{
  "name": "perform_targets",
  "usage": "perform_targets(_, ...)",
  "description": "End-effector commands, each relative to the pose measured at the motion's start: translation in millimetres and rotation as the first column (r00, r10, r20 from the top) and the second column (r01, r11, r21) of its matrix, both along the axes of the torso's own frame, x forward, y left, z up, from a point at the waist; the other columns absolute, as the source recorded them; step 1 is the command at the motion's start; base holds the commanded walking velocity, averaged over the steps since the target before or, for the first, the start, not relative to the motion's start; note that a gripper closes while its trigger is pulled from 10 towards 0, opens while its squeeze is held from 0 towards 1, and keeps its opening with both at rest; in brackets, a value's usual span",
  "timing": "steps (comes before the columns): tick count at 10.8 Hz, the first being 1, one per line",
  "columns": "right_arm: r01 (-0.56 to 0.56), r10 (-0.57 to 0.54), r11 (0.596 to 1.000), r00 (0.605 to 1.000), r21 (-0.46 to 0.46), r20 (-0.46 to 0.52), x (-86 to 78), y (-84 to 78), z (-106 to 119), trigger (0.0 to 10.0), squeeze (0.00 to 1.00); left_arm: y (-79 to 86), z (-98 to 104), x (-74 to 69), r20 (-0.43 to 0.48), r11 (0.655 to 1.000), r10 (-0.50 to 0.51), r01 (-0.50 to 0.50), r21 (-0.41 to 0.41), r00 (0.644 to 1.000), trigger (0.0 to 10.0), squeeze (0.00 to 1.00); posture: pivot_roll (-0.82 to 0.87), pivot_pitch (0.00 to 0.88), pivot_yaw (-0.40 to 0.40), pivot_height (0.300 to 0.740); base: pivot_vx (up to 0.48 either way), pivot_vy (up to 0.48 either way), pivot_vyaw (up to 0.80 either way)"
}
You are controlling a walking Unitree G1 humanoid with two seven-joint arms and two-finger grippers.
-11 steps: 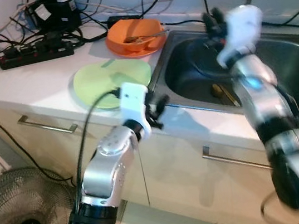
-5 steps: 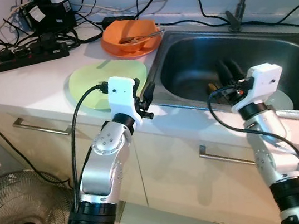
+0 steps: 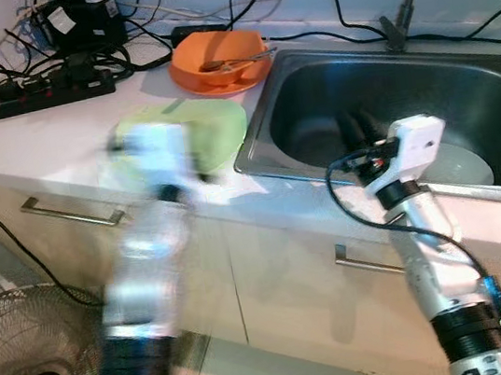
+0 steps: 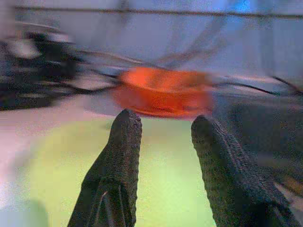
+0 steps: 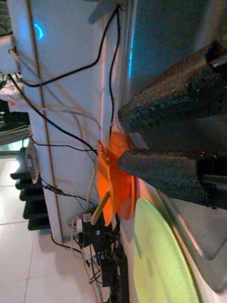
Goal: Kitchen organization
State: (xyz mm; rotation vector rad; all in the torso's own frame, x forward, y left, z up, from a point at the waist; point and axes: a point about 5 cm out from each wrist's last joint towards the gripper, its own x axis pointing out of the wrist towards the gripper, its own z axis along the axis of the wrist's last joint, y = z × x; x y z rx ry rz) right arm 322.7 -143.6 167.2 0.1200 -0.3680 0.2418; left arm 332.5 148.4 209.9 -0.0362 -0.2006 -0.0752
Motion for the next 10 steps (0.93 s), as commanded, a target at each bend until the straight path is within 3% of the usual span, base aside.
perform_targets(1, -0.008, 0.008, 1.000, 0.999, -0.001, -0.034, -0.6, 3.0, -6.4, 10.0, 0.00, 6.6, 4.7, 1.3, 0.014, 0.999, 0.033, -0.033, -0.007, 0.999, 10.0, 0.00, 0.22, 0.066, 0.004, 0.740, 0.000, 0.000, 0.00)
perform_targets(2, -0.013, 0.013, 1.000, 0.999, 0.003, -0.045, -1.5, 5.9, -9.3, 10.0, 0.00, 31.3, 6.2, 3.1, -0.009, 0.995, 0.100, -0.100, -0.022, 0.995, 10.0, 1.00, 0.23, 0.063, 0.008, 0.740, 0.000, 0.000, 0.00)
perform_targets(4, -0.014, 0.014, 1.000, 0.998, 0.009, -0.061, -1.6, 9.4, -13.9, 10.0, 0.00, 81.3, 2.1, 2.2, -0.111, 0.971, 0.204, -0.216, -0.106, 0.973, 10.0, 1.00, 0.24, 0.058, 0.011, 0.740, 0.000, 0.000, 0.00)
perform_targets(5, -0.016, 0.017, 1.000, 0.998, 0.010, -0.062, -0.8, 10.3, -13.6, 10.0, 0.00, 94.7, -2.3, 1.7, -0.177, 0.963, 0.183, -0.213, -0.165, 0.967, 10.0, 1.00, 0.24, 0.057, 0.009, 0.740, 0.000, 0.000, 0.00)
perform_targets(6, -0.016, 0.017, 1.000, 0.998, 0.010, -0.062, 0.1, 10.6, -12.6, 10.0, 0.00, 97.1, -2.4, 2.9, -0.218, 0.959, 0.170, -0.212, -0.188, 0.961, 10.0, 0.00, 0.24, 0.062, 0.006, 0.740, 0.000, 0.000, 0.00)
perform_targets(8, -0.014, 0.015, 1.000, 0.998, 0.010, -0.060, 1.0, 10.6, -11.6, 10.0, 0.00, 93.4, -2.5, 5.9, -0.271, 0.944, 0.057, -0.140, -0.298, 0.961, 10.0, 0.00, 0.24, 0.068, 0.006, 0.740, 0.000, 0.000, 0.00)
perform_targets(10, -0.010, 0.011, 1.000, 0.998, 0.007, -0.063, 1.2, 9.5, -12.0, 10.0, 0.00, 91.0, 2.3, 8.1, -0.289, 0.942, -0.003, -0.094, -0.322, 0.957, 10.0, 0.00, 0.23, 0.073, 0.008, 0.740, 0.000, 0.000, 0.00)
